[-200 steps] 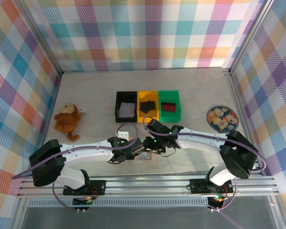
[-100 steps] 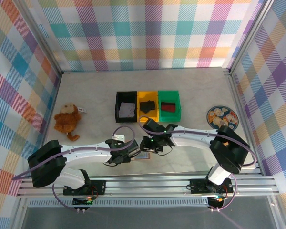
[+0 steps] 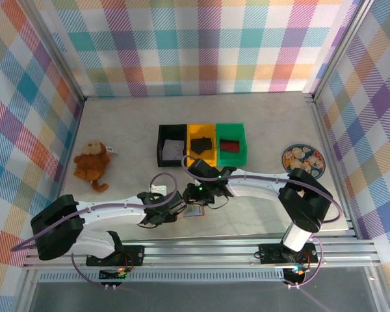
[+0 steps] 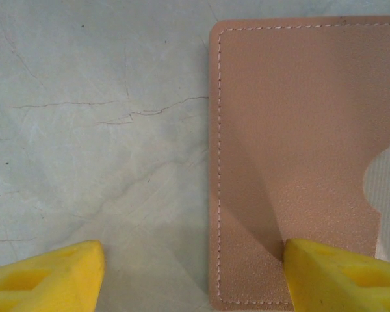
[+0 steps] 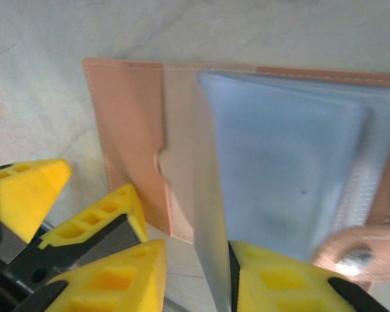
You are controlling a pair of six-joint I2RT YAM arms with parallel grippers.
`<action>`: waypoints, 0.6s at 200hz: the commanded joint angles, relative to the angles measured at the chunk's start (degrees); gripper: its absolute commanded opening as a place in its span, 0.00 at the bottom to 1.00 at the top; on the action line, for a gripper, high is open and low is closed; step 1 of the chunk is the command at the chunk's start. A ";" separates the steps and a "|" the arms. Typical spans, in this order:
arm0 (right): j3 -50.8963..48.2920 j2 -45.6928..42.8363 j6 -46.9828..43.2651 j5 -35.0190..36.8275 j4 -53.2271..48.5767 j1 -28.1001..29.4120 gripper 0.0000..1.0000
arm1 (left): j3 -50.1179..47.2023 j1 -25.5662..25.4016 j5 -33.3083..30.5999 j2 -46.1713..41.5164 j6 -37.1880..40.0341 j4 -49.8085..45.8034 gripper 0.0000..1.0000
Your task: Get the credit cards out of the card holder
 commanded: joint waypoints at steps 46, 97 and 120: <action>7.11 3.36 -1.85 -4.20 1.47 3.08 0.33 | -3.83 0.60 0.97 -6.38 0.62 2.51 0.72; 10.10 7.37 -1.52 -5.04 1.33 3.42 0.34 | -6.39 0.60 -1.08 -15.39 -0.34 -0.35 0.73; 11.92 8.68 -2.12 -5.14 -0.08 3.27 0.29 | -6.95 0.69 -2.13 -19.51 -0.96 -2.99 0.73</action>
